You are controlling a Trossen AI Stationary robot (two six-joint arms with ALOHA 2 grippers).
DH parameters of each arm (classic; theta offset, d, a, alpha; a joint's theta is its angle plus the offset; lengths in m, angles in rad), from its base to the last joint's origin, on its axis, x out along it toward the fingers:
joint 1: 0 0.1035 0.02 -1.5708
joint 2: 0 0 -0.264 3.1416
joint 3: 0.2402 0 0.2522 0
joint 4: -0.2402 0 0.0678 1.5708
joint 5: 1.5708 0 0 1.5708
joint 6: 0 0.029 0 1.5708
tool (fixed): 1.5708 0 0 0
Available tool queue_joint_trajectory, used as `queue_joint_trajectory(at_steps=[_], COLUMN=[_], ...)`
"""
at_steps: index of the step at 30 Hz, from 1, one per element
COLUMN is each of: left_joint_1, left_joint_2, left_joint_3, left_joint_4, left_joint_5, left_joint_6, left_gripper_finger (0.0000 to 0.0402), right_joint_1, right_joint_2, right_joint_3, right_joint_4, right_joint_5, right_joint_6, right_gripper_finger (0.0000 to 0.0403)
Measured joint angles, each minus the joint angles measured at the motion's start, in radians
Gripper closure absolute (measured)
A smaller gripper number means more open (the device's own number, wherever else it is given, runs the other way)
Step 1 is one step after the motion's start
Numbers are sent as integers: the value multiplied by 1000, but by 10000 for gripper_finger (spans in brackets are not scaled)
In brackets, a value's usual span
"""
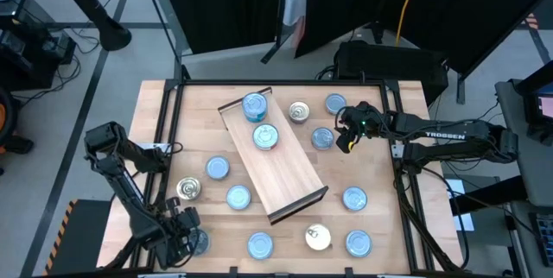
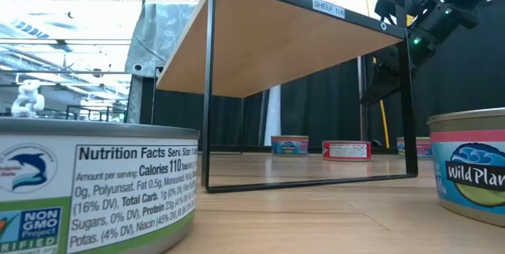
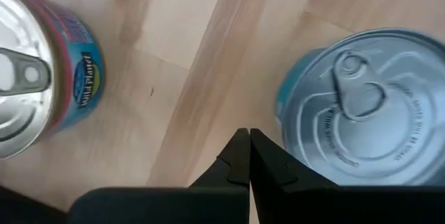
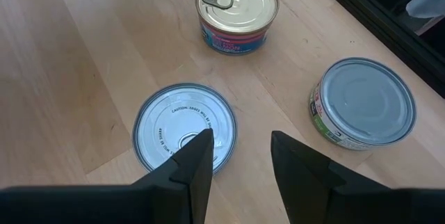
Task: Stack canned seafood by type on shelf
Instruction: Stack the yellow-blue tuna can on top of the yellow-blue tuna cans on the shelf
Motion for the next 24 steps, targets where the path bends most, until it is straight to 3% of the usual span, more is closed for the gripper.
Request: queue_joint_trajectory(at_steps=[6, 24], left_joint_1=[5, 20], left_joint_2=[-1, 35], left_joint_3=[43, 53], left_joint_4=[64, 19], left_joint_5=[4, 5], left_joint_6=[9, 31], left_gripper_finger=[401, 402], right_joint_1=[0, 0], right_joint_2=[0, 0], right_joint_3=[0, 0], right_joint_4=[0, 0], right_joint_5=[0, 0], right_joint_6=[1, 0], right_gripper_finger=[266, 266])
